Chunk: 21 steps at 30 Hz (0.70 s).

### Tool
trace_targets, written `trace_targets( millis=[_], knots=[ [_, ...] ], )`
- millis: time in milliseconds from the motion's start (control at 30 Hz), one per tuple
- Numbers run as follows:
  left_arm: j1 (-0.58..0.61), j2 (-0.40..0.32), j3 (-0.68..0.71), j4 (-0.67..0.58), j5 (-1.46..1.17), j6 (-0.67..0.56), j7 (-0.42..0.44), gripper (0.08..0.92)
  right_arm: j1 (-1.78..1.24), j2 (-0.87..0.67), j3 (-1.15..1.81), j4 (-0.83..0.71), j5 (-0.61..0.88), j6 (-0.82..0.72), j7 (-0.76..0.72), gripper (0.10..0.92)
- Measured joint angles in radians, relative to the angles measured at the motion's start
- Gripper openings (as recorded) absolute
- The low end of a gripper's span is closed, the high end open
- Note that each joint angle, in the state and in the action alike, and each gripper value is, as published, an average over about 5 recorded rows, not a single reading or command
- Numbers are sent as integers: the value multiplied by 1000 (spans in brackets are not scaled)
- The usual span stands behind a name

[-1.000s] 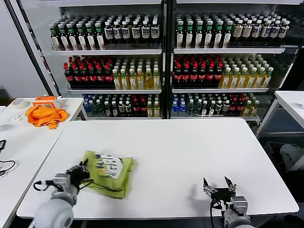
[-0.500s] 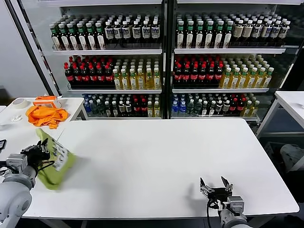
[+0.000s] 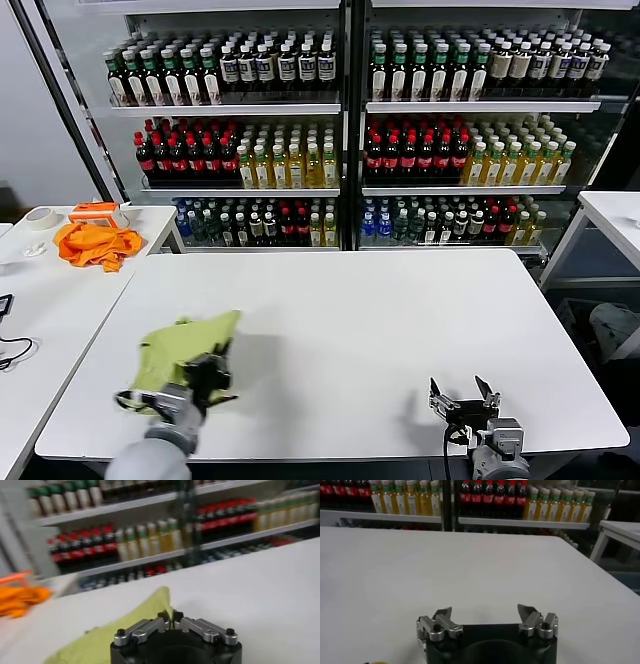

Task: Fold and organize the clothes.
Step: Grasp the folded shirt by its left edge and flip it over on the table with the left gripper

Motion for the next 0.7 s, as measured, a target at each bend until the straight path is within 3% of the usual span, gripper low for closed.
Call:
trace_targets(
  millis=[533, 700],
  knots=[
    [-133, -182, 221, 108, 106, -41, 40, 101, -12, -25, 69, 38, 26, -11, 0, 823],
    [-172, -215, 258, 122, 54, -46, 34, 197, -8, -31, 99, 44, 36, -12, -7, 823]
  ],
)
